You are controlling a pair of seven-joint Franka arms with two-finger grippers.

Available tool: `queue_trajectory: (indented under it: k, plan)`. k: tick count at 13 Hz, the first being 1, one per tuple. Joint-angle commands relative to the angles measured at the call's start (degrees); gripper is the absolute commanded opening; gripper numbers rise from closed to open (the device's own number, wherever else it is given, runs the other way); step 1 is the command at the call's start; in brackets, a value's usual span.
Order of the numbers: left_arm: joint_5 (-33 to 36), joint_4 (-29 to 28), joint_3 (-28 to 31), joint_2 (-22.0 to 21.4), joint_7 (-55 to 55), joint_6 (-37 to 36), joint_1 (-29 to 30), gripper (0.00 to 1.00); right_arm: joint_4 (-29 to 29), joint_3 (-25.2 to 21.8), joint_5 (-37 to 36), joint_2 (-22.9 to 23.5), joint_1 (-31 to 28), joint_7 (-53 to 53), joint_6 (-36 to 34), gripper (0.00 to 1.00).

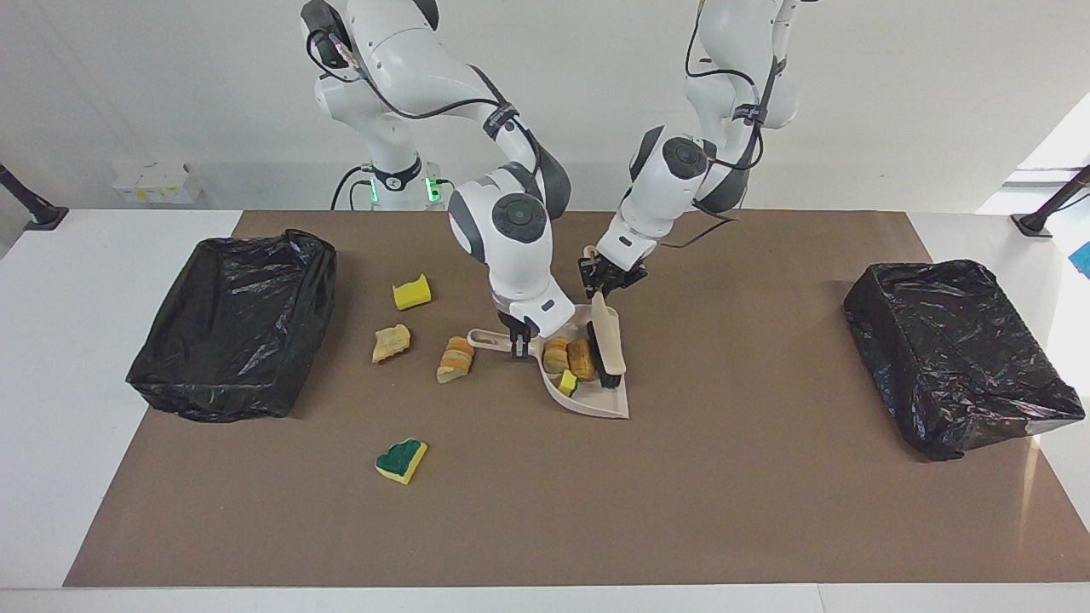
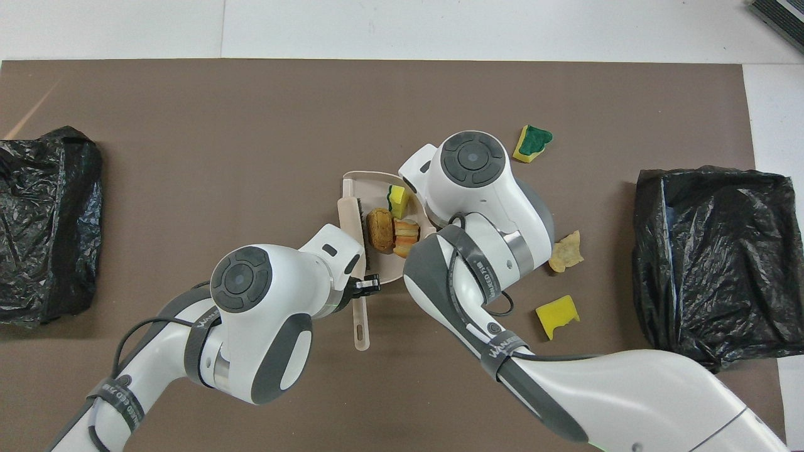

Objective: Sweep and dump trash in bin
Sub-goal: 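Sweep the crusts and sponge into the dustpan with the left gripper's brush, then carry the loaded dustpan with the right gripper to the black bag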

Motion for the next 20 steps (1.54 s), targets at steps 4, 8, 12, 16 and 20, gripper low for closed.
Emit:
queue_trajectory:
  k: [4, 8, 12, 16, 20]
  plan:
    - [9.1, 0.9, 0.3, -7.8, 0.4, -11.4, 5.7, 0.00, -1.0, 0.7, 3.8, -6.6, -7.2, -9.1, -6.8, 0.00]
    - [10.0, -3.8, -1.2, -14.7, -1.4, -18.1, 4.9, 0.00, -1.1, 0.7, 6.1, -10.1, -15.2, -18.9, -11.1, 0.00]
    - [9.9, -13.9, -2.2, -19.6, -8.8, -12.6, -2.1, 0.00, -0.5, 0.7, 6.8, -12.1, -25.9, -30.8, -15.3, 0.00]
    - [9.0, -20.1, -2.3, -18.9, -15.0, -2.5, -8.5, 0.00, 1.4, 0.6, 9.5, -12.3, -40.3, -41.4, -18.2, 0.00]
    - [8.8, -21.4, -2.2, -17.3, -15.3, 1.3, -9.1, 0.62, 1.0, 0.0, 8.3, -14.1, -50.3, -55.0, -18.6, 0.00]
